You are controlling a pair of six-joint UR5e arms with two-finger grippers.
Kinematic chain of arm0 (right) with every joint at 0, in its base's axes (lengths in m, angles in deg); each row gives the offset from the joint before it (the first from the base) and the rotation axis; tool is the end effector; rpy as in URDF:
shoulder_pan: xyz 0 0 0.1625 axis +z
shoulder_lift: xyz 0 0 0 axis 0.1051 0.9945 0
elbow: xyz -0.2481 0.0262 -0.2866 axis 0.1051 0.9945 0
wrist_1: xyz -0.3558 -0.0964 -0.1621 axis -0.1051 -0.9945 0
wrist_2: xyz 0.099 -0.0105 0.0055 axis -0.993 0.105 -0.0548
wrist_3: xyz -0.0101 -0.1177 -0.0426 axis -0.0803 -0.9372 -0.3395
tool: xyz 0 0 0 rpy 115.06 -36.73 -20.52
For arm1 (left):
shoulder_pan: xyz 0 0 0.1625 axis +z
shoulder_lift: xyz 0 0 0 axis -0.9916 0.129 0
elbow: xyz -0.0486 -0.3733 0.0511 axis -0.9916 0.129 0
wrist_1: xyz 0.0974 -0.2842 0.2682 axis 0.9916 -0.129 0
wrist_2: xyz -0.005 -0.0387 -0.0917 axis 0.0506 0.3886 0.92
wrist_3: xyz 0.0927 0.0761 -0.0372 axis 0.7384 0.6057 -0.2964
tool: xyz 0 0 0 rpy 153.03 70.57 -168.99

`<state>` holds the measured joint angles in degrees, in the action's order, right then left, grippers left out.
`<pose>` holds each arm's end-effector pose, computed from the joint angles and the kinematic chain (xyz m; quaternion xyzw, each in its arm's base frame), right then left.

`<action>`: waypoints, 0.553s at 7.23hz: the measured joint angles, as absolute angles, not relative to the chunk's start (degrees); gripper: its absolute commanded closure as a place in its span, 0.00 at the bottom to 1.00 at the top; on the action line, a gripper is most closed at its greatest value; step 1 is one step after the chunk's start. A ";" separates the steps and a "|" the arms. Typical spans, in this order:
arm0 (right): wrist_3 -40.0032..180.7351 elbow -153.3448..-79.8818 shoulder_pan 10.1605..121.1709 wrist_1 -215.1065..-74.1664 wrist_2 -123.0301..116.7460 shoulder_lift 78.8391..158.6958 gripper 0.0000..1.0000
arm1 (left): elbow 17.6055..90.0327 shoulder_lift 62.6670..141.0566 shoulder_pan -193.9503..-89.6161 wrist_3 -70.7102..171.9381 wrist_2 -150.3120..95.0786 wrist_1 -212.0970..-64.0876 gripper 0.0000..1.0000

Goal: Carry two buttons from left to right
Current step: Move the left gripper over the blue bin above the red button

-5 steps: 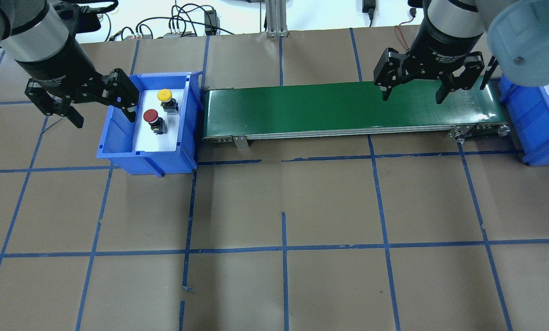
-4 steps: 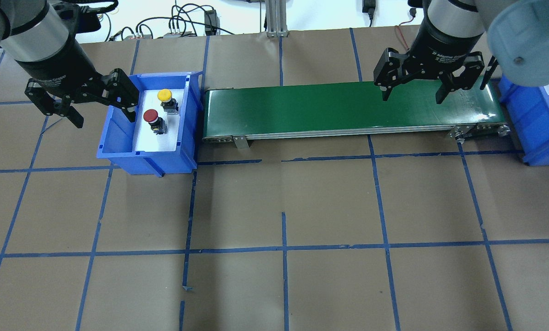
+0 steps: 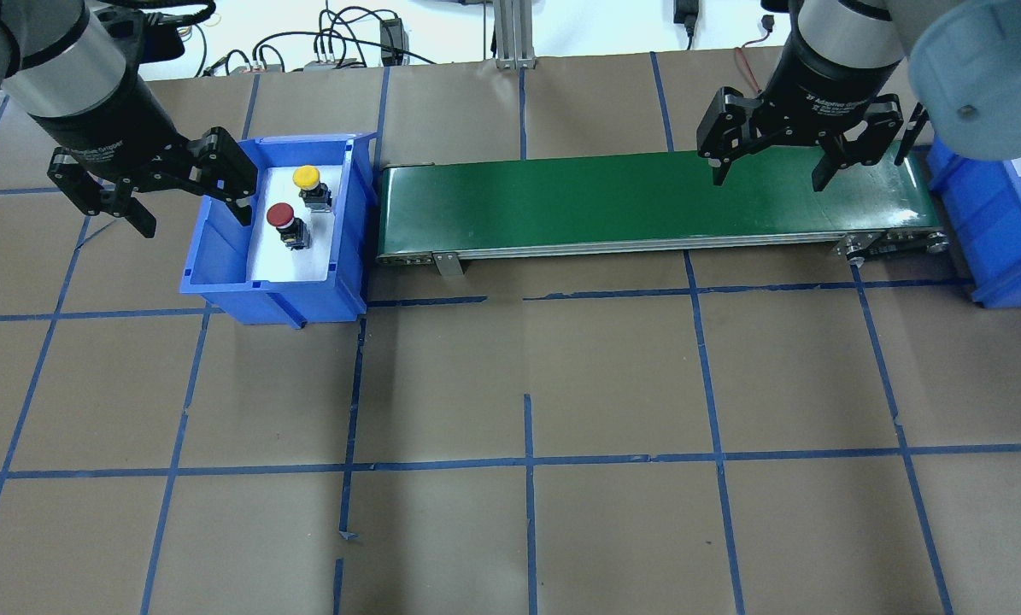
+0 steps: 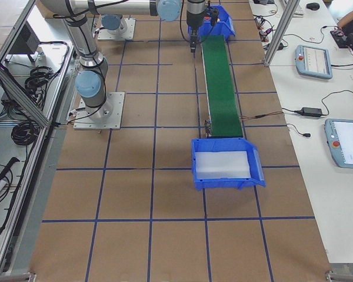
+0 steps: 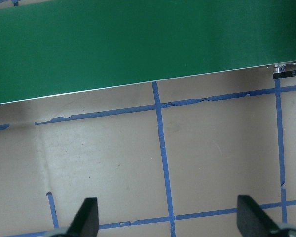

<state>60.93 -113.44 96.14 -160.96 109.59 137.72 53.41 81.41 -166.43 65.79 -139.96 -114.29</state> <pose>0.1348 -0.4922 0.4141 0.0606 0.9980 -0.0181 0.0036 -0.0804 -0.4805 0.4151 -0.0497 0.9986 0.0194 0.0059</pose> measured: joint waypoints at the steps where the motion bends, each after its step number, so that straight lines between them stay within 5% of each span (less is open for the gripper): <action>1: 60.93 -113.38 96.13 -160.96 109.61 137.75 0.00 | 53.42 81.44 -166.46 65.57 -139.93 -114.26 0.00; 4: 61.13 -112.71 96.40 -160.31 109.59 138.98 0.00 | 53.68 80.95 -166.66 65.80 -140.29 -114.45 0.00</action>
<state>61.13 -112.71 96.40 -160.31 109.59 138.98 53.68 80.95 -166.66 65.80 -140.29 -114.45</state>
